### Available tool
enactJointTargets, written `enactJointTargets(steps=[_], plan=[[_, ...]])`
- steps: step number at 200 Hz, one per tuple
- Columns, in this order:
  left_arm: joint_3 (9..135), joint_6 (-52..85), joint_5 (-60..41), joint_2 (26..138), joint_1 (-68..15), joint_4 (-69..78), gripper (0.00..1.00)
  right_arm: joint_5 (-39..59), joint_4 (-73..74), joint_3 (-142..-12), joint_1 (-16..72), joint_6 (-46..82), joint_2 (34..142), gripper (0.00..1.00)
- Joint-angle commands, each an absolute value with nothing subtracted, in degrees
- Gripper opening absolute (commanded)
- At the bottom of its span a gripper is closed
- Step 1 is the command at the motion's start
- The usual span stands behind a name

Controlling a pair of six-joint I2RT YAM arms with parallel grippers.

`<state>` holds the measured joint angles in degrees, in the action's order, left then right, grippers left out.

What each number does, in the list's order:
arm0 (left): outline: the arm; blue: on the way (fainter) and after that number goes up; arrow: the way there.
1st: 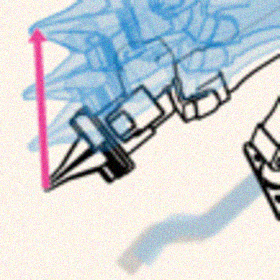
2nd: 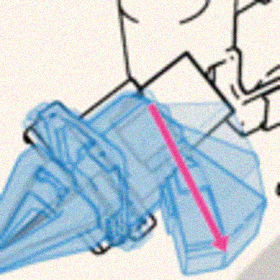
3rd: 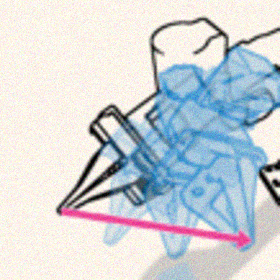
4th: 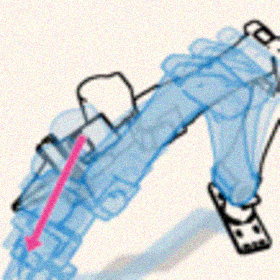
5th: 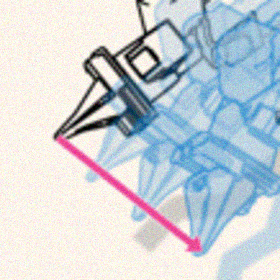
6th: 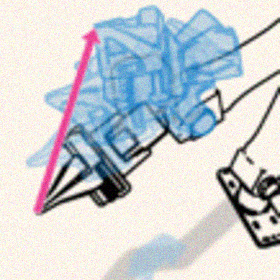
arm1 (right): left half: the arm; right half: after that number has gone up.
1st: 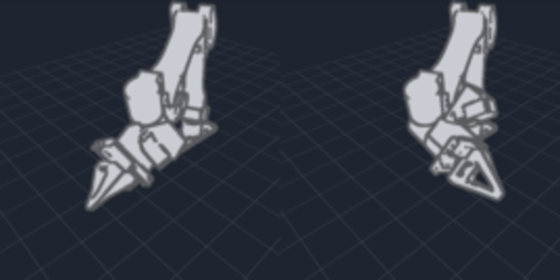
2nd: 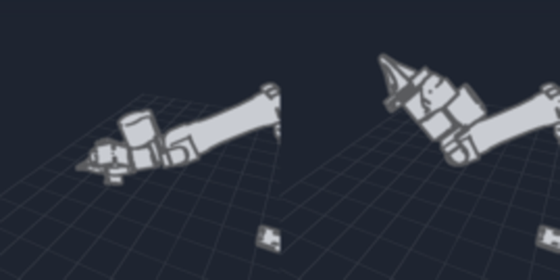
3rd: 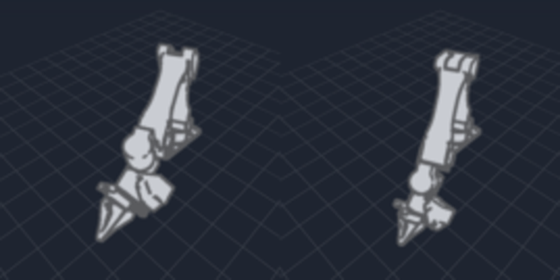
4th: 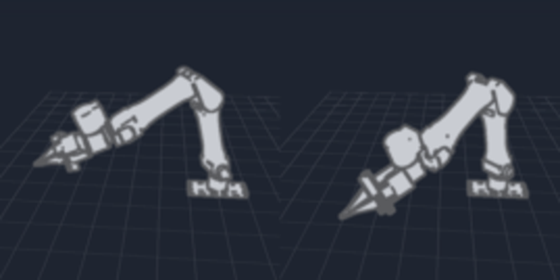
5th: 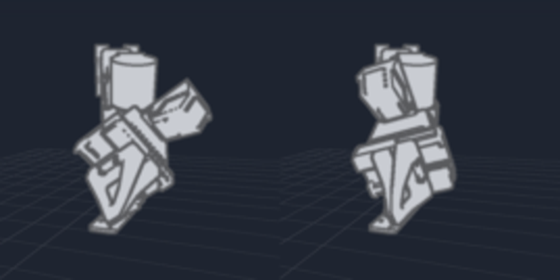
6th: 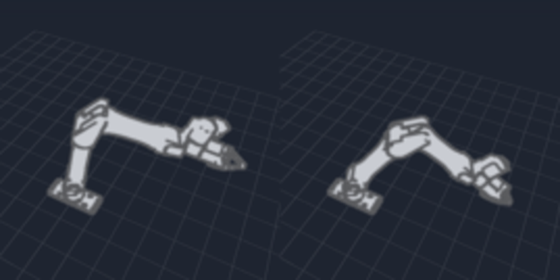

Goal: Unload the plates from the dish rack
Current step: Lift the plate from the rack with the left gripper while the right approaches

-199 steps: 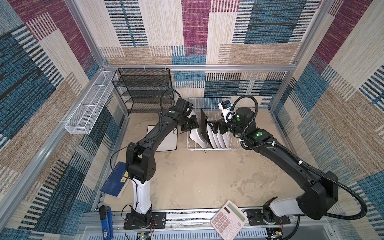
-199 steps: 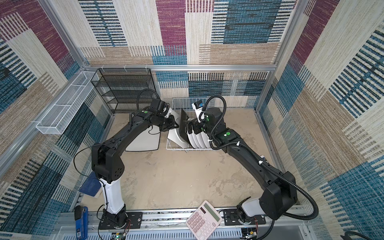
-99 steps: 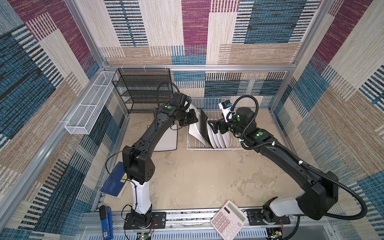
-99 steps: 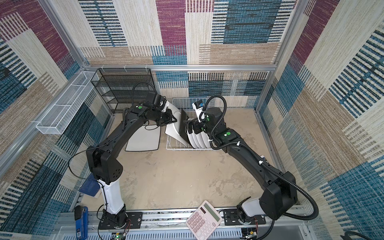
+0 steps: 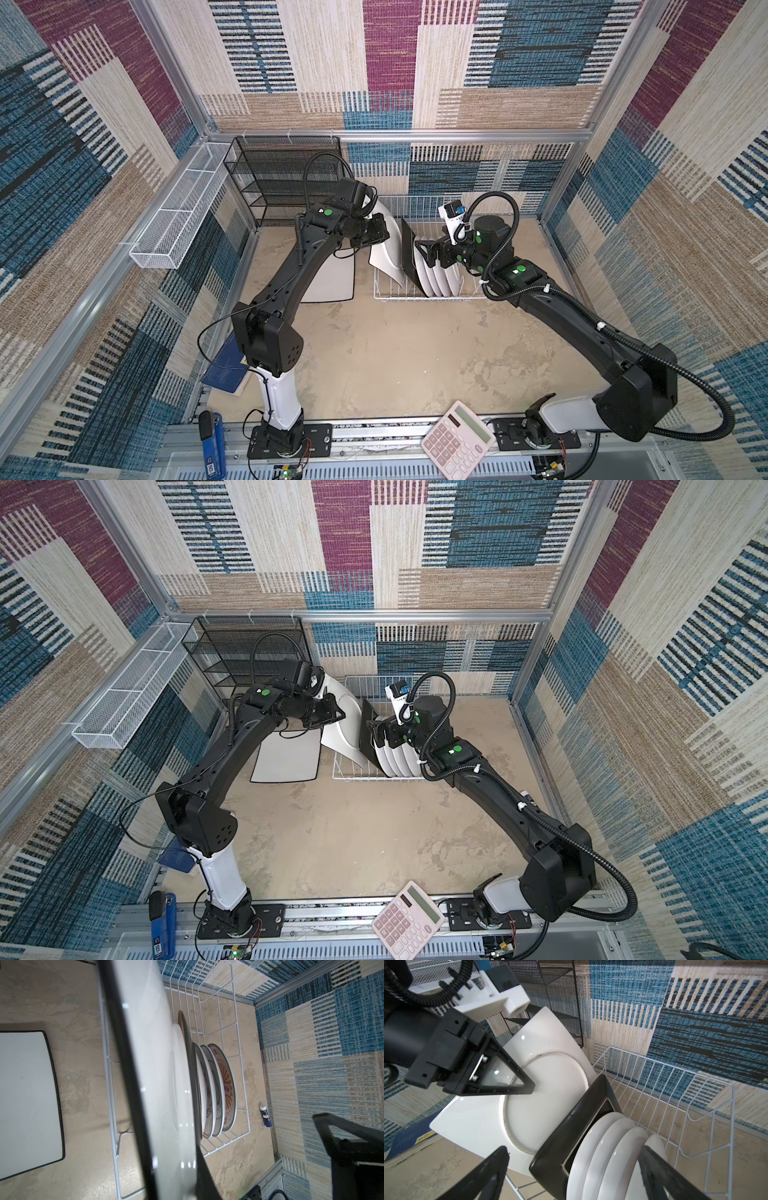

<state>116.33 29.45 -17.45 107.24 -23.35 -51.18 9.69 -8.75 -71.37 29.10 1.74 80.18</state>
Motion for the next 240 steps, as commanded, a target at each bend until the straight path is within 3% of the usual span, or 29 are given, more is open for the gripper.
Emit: enactJointTargets(steps=[1,60,92,186,240], plan=[[117.28,27.20,-16.85,105.38,-22.94,-47.14,0.00,12.20,-5.13,-70.77,29.09,4.19,79.41,0.99],[114.03,20.74,-12.88,99.38,-22.54,-41.69,0.00,13.03,-3.94,-69.71,28.73,5.55,78.35,0.99],[108.30,10.86,-12.70,94.39,-22.34,-33.81,0.00,17.16,-2.75,-69.32,26.63,9.49,78.40,0.99],[72.83,-26.81,-7.35,75.65,-22.74,3.88,0.00,41.50,4.62,-71.67,16.83,34.67,82.38,0.99],[66.11,-41.61,-0.53,72.91,-24.69,11.33,0.00,44.49,9.28,-73.98,16.85,49.58,86.51,0.99]])
